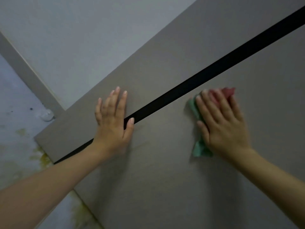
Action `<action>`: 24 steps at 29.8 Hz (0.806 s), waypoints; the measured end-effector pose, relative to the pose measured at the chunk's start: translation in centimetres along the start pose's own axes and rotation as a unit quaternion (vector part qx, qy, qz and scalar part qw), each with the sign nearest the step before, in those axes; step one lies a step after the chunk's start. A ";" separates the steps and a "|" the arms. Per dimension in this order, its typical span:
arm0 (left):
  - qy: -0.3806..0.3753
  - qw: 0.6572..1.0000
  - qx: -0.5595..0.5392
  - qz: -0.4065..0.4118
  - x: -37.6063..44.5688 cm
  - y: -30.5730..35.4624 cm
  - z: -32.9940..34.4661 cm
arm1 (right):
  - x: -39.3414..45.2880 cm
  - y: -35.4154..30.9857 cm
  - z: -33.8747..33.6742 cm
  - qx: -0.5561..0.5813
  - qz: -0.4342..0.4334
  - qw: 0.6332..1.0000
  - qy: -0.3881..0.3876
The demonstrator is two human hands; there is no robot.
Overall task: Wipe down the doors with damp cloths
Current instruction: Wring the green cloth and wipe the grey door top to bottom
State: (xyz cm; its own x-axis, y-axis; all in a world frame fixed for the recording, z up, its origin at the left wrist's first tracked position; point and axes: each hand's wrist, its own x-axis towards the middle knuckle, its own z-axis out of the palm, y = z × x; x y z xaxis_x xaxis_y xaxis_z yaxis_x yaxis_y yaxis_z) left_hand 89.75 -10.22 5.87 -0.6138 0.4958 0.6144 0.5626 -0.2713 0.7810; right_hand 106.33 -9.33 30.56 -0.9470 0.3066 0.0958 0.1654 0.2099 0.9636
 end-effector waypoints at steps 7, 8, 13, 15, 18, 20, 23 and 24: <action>-0.039 0.999 0.006 0.003 -1.7 1.6 0.9 | 1.8 -7.7 1.5 0.050 0.017 0.998 0.018; -0.042 0.999 0.003 -0.003 -1.7 2.0 1.0 | 0.2 -8.7 1.6 0.047 -0.027 0.999 -0.004; -0.042 0.999 -0.005 -0.007 -1.6 2.3 0.8 | -6.5 -5.0 0.8 0.042 -0.038 0.998 -0.010; -0.044 0.999 -0.002 0.006 -1.6 1.9 0.9 | -6.8 -2.8 0.7 0.035 0.032 0.999 0.016; -0.044 0.999 0.009 0.015 -1.7 1.4 1.1 | -6.1 -4.0 1.5 0.037 0.132 0.990 0.040; -0.046 0.999 0.010 0.012 -2.0 1.6 1.2 | -5.8 -6.7 2.3 0.062 0.142 0.987 0.046; -0.068 0.997 0.015 0.032 -2.9 2.8 1.3 | -7.9 -12.0 3.1 0.091 0.040 0.995 0.010; -0.075 0.996 0.019 0.044 -3.2 3.4 1.4 | -9.1 -13.2 3.0 0.081 0.008 0.997 -0.009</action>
State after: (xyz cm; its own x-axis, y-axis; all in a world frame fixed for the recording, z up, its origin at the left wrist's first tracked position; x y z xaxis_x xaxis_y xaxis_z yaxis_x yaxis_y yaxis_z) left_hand 94.39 -11.58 6.39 -0.4730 0.5898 0.6545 0.6324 -0.2900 0.7183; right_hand 113.57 -12.11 16.21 -0.9391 0.3272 0.1046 0.2239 0.3520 0.9088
